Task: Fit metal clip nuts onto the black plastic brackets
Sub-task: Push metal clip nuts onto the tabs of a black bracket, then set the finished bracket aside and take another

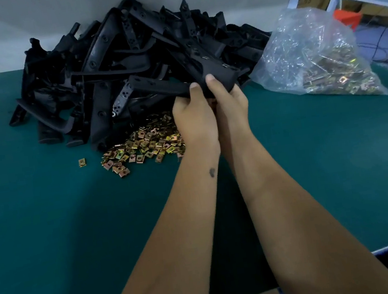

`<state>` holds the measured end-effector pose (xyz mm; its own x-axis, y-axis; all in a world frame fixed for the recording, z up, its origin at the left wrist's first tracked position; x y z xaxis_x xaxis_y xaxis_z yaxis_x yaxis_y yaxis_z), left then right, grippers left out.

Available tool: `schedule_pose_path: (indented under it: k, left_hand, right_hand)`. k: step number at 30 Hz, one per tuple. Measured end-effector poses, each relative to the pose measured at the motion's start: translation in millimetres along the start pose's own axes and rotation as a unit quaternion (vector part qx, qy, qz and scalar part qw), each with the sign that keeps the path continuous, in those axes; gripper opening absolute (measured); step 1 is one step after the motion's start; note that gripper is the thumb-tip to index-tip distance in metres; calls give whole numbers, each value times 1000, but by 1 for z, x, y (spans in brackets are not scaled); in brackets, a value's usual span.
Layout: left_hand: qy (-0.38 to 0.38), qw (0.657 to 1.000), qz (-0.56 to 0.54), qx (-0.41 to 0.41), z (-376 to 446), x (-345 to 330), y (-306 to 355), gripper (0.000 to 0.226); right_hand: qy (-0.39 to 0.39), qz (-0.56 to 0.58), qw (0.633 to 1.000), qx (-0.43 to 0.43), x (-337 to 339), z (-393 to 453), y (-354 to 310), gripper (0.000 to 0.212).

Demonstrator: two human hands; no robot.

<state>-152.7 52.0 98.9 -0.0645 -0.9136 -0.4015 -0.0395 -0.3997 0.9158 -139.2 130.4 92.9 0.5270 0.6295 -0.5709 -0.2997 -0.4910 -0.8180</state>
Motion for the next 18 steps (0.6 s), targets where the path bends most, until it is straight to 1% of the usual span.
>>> schedule_pose_path:
  k: [3, 5, 8, 11, 13, 14, 17, 18]
  left_hand:
    - [-22, 999, 29, -6, -18, -26, -4, 16]
    - [-49, 997, 52, 4, -34, -48, -8, 23]
    - [-103, 992, 73, 18, -64, -84, -19, 25]
    - [-156, 983, 79, 55, -103, -116, -36, 33]
    - [-196, 974, 82, 79, -132, -138, -52, 32]
    - [-218, 968, 81, 92, -148, -148, -59, 27]
    - [-261, 954, 44, 139, -199, -175, -82, 2]
    - [-268, 951, 36, 149, -216, -183, -88, 6]
  right_hand:
    - [19, 34, 999, 16, 21, -7, -21, 15]
    - [51, 26, 997, 42, 42, -13, -40, 12]
    - [82, 18, 994, 69, 79, -27, -69, 5]
    - [119, 30, 987, 101, 123, -47, -98, 10]
    - [175, 17, 975, 132, 157, -66, -118, 14]
    - [210, 6, 966, 150, 176, -77, -129, 15]
    - [317, 13, 928, 197, 231, -116, -154, 11]
    - [360, 22, 910, 206, 249, -131, -159, 7]
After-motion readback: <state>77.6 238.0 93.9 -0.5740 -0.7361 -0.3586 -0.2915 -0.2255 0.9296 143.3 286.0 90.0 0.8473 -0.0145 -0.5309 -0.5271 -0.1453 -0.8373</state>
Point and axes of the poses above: each hand's wrist, its own z-axis towards the middle knuckle, its own x-axis out of the back of the hand, y = z × x, the point moved 6 cm from there along z, towards the middle knuckle, and after that the axes turned 5 degrees about -x, right-handed, at the moved point
